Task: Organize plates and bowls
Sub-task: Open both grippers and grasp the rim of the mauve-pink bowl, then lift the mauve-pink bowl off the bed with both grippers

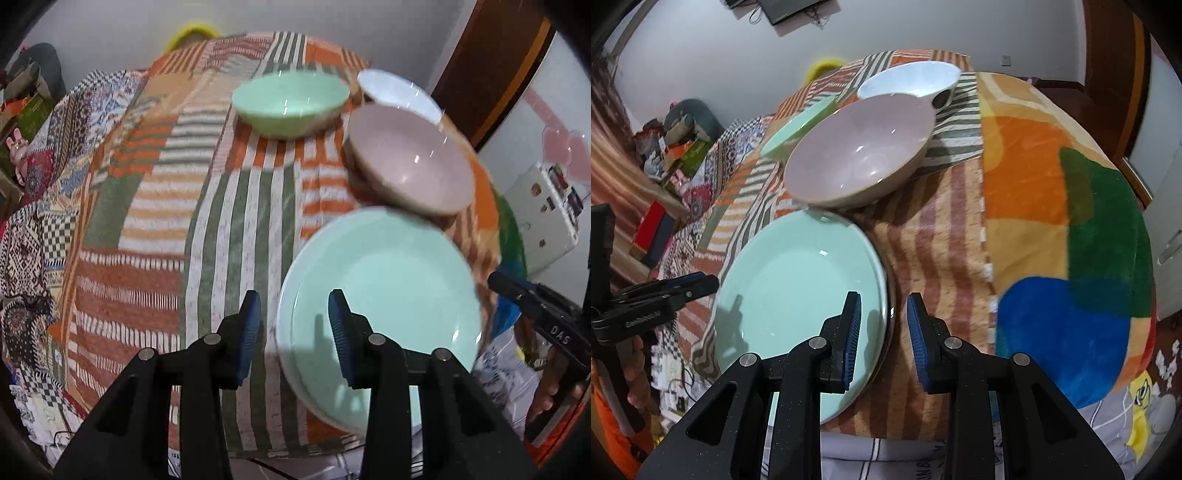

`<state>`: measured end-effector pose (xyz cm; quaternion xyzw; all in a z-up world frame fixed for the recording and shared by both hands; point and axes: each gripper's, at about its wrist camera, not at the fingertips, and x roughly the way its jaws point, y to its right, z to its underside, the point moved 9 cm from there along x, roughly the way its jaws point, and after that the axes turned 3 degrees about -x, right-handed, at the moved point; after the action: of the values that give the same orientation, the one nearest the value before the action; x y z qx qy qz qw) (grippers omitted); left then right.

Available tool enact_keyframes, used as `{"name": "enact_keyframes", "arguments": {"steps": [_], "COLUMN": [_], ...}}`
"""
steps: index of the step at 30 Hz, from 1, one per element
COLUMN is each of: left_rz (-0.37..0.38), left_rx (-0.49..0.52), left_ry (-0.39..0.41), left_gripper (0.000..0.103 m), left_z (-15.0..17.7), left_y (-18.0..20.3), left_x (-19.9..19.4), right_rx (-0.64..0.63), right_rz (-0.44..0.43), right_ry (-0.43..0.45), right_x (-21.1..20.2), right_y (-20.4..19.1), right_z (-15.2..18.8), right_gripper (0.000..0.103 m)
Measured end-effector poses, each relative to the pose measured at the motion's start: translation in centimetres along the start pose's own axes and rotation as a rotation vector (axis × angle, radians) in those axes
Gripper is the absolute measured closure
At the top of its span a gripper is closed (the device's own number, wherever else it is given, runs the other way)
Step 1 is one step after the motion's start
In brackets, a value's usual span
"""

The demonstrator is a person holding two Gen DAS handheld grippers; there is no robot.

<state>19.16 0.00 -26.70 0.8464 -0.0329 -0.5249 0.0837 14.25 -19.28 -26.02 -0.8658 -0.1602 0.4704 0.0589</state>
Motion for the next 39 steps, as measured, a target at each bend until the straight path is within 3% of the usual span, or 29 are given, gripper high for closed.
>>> {"name": "enact_keyframes", "arguments": {"steps": [5,12,15,21,35,39], "left_rz": [0.043,0.071,0.083,0.106,0.148,0.16], "left_rx": [-0.003,-0.006,-0.015,-0.024,-0.019,-0.022], "left_ry": [0.068,0.123,0.124,0.095,0.007,0.002], "left_gripper": [0.059,0.056,0.052,0.051,0.051,0.061], "left_z": [-3.1,-7.4,-8.9,-11.1,-12.7,-13.1], "left_y": [1.4,3.1,3.5,4.1,5.6,5.9], "left_x": [-1.6,-1.6,-0.7,2.1,9.2,10.1], "right_rx": [-0.003,0.011,0.024,0.036,0.081,0.084], "right_rz": [0.018,0.024,0.024,0.016,0.006,-0.008], "right_ry": [0.071,0.169,0.189,0.179,0.097,0.078], "right_x": [-1.8,-3.3,-3.0,-1.5,3.5,4.2], "right_y": [0.2,1.0,1.2,1.8,4.1,4.2], "right_z": [-2.4,-6.4,-7.6,-8.9,-10.0,-9.8], "right_gripper": [0.074,0.053,0.05,0.05,0.05,0.05]}}
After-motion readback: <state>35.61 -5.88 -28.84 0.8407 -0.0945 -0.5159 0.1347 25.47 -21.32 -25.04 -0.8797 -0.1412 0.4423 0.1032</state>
